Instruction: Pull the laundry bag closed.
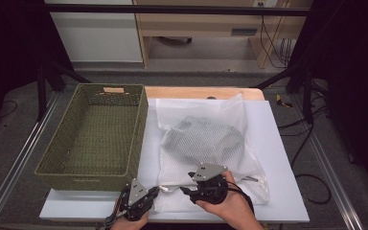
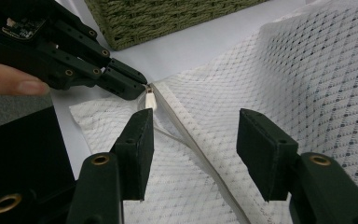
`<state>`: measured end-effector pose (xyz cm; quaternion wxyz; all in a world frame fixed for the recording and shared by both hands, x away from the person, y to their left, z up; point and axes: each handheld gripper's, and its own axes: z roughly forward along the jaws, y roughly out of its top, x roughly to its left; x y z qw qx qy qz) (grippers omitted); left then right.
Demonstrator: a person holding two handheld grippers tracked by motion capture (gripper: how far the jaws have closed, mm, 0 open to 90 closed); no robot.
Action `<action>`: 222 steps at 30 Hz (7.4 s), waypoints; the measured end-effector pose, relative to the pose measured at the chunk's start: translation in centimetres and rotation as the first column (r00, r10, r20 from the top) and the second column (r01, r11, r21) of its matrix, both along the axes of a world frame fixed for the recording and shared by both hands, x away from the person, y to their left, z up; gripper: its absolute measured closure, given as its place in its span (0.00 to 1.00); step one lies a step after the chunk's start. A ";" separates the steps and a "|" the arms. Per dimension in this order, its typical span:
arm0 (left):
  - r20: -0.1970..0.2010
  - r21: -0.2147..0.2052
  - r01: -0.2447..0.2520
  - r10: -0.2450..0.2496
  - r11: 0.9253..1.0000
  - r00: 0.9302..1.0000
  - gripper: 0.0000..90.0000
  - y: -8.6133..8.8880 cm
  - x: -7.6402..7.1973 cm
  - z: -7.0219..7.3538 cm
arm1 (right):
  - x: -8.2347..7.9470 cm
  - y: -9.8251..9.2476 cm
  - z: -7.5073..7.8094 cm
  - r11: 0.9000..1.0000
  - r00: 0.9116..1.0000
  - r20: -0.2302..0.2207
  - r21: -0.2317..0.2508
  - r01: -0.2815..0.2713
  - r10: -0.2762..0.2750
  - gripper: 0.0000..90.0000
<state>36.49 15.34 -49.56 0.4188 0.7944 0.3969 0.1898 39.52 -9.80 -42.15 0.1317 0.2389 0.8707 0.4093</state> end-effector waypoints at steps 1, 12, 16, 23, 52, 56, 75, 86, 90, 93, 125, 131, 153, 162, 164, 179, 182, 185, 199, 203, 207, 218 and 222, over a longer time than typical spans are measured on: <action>0.000 0.000 0.000 0.000 1.000 1.000 0.98 0.0 0.0 0.0 | 0.0 0.0 0.0 1.000 1.000 0.000 -0.001 -0.003 0.003 0.52; -0.014 -0.001 -0.018 0.018 1.000 1.000 0.99 -0.1 0.0 0.5 | 0.0 1.2 -0.5 0.999 0.999 -0.017 -0.024 -0.029 0.028 0.56; -0.002 -0.031 -0.020 0.020 0.999 1.000 1.00 0.2 -0.1 1.4 | -0.1 2.3 -0.5 0.997 0.998 -0.026 -0.051 -0.057 0.056 0.65; 0.026 -0.040 -0.019 0.020 0.999 0.999 1.00 0.2 -0.3 2.1 | 0.4 3.9 -0.1 0.991 0.995 -0.045 -0.093 -0.092 0.088 0.81; 0.070 -0.063 -0.005 0.009 0.998 0.997 1.00 0.4 -0.4 3.4 | 3.5 7.6 0.0 0.966 0.977 -0.183 -0.208 -0.152 0.114 0.86; 0.063 -0.072 -0.003 0.007 0.997 0.998 1.00 0.4 -0.4 3.4 | 3.6 7.8 0.0 0.963 0.976 -0.183 -0.221 -0.154 0.114 0.86; 0.059 -0.092 0.002 0.003 0.996 0.998 1.00 0.5 -0.4 3.6 | 3.3 8.4 0.0 0.956 0.982 -0.148 -0.254 -0.149 0.114 0.89; 0.056 -0.079 -0.018 0.023 0.997 0.998 1.00 0.4 -0.4 3.6 | 2.5 8.4 0.6 0.945 0.987 -0.115 -0.293 -0.143 0.113 0.91; 0.057 -0.077 -0.028 0.033 0.997 0.998 1.00 0.4 -0.5 3.7 | 2.5 8.4 0.9 0.938 0.986 -0.121 -0.314 -0.148 0.115 0.91; 0.055 -0.082 -0.030 0.034 0.996 0.998 1.00 0.5 -0.4 3.8 | 2.4 8.4 1.0 0.933 0.986 -0.121 -0.329 -0.147 0.113 0.91; 0.035 -0.114 -0.036 0.040 0.993 0.999 1.00 0.4 -0.4 3.5 | 2.1 5.3 -1.2 0.938 0.990 -0.085 -0.320 -0.133 0.111 0.91; 0.027 -0.119 -0.021 0.024 0.993 0.999 1.00 0.3 -0.5 3.6 | 1.7 4.8 -1.6 0.950 0.993 -0.064 -0.291 -0.115 0.101 0.91; 0.043 -0.108 -0.018 0.023 0.994 0.999 1.00 -0.2 -0.6 3.7 | 0.4 3.8 -0.8 0.954 0.995 -0.037 -0.283 -0.101 0.095 0.91; 0.044 -0.110 -0.022 0.026 0.994 0.999 1.00 -0.1 -0.6 3.8 | 0.4 3.1 -0.7 0.954 0.996 -0.026 -0.285 -0.093 0.089 0.91; 0.042 -0.117 -0.021 0.026 0.993 0.999 1.00 0.0 -0.5 3.9 | 0.4 2.9 -0.7 0.954 0.995 -0.029 -0.283 -0.095 0.090 0.91; 0.051 -0.085 -0.017 0.021 0.996 0.998 1.00 -0.2 -0.5 3.9 | 0.3 1.8 -0.7 0.957 0.996 -0.039 -0.275 -0.088 0.081 0.91; 0.058 -0.073 -0.018 0.022 0.997 0.998 1.00 -0.3 -0.5 3.8 | 0.3 1.8 -0.7 0.957 0.996 -0.041 -0.275 -0.089 0.081 0.91; 0.061 -0.073 -0.023 0.028 0.997 0.998 1.00 -0.1 -0.4 3.9 | 0.2 1.8 -0.7 0.957 0.996 -0.047 -0.280 -0.082 0.071 0.91; 0.047 -0.066 -0.037 0.040 0.997 0.998 1.00 0.1 -0.2 3.6 | 0.5 1.1 -1.1 0.954 0.996 -0.064 -0.291 -0.077 0.061 0.91; 0.047 -0.058 -0.040 0.043 0.998 0.998 1.00 0.1 -0.2 3.6 | 0.7 0.8 -1.3 0.951 0.996 -0.065 -0.301 -0.073 0.056 0.91; 0.048 -0.063 -0.043 0.046 0.997 0.998 1.00 0.2 -0.3 3.5 | 0.5 0.3 -1.1 0.951 0.997 -0.059 -0.303 -0.067 0.052 0.91; 0.046 -0.063 -0.033 0.036 0.997 0.998 1.00 0.1 -0.1 3.5 | 0.6 0.0 -1.4 0.948 0.997 -0.069 -0.311 -0.065 0.045 0.91; 0.044 -0.068 -0.030 0.033 0.997 0.998 1.00 0.1 0.0 3.6 | 0.7 -0.3 -1.6 0.945 0.997 -0.071 -0.322 -0.061 0.041 0.91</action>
